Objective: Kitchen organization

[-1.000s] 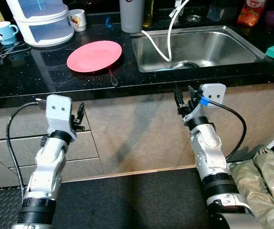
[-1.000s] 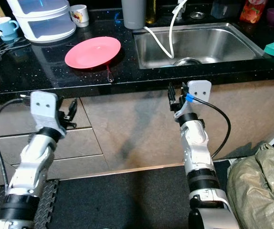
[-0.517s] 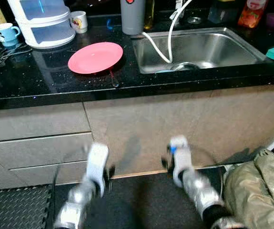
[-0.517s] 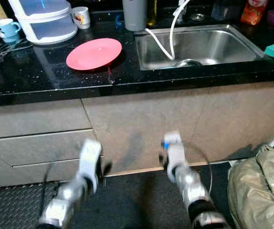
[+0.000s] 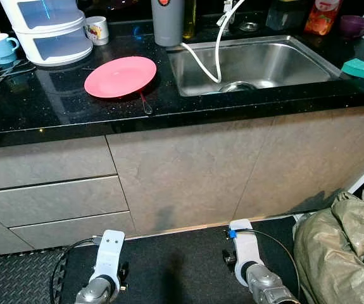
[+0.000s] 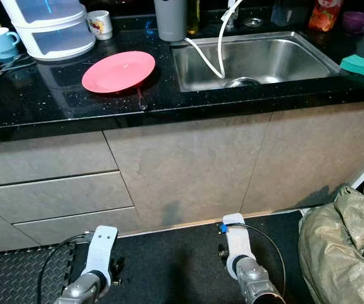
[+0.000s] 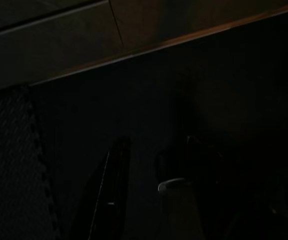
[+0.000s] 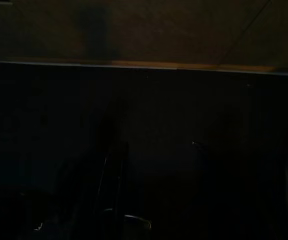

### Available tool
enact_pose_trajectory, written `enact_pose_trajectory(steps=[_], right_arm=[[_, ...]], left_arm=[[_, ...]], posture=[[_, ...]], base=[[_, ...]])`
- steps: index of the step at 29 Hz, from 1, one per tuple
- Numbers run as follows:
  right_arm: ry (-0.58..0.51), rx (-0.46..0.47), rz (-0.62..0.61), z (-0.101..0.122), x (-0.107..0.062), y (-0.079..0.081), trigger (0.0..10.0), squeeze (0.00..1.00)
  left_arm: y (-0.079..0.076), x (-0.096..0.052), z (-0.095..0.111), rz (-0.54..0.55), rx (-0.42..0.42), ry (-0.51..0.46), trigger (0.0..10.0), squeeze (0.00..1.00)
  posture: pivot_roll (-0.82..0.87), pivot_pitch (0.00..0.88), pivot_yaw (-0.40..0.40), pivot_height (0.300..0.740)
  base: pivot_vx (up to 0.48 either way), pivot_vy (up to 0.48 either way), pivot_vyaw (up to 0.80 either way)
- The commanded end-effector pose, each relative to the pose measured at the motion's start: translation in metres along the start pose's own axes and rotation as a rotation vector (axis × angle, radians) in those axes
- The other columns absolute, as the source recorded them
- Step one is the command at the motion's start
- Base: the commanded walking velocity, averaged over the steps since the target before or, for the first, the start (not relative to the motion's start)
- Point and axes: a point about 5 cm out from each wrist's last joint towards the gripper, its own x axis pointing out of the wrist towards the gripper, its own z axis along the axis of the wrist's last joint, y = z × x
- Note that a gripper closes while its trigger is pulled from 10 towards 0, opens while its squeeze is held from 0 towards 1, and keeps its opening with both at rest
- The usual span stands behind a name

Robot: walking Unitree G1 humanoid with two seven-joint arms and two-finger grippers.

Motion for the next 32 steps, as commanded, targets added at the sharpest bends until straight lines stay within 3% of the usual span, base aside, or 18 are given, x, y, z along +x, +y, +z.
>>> enact_pose_trajectory(steps=[1,32], right_arm=[[0.012,0.001,0.006,-0.0064,-0.0011,0.0029,10.0,0.00],[-0.011,0.001,0.017,-0.0031,0.0005,0.0035,10.0,0.00]], left_arm=[[0.0003,-0.0007,-0.0051,-0.002,0.007,0.017,10.0,0.00],[-0.0050,0.0009,-0.0025,-0.016,-0.015,-0.018,10.0,0.00]], posture=[[0.01,0.114,0.021,0.740],[0.00,0.099,0.019,0.740]], base=[[0.000,0.000,0.00],[0.000,0.000,0.00]])
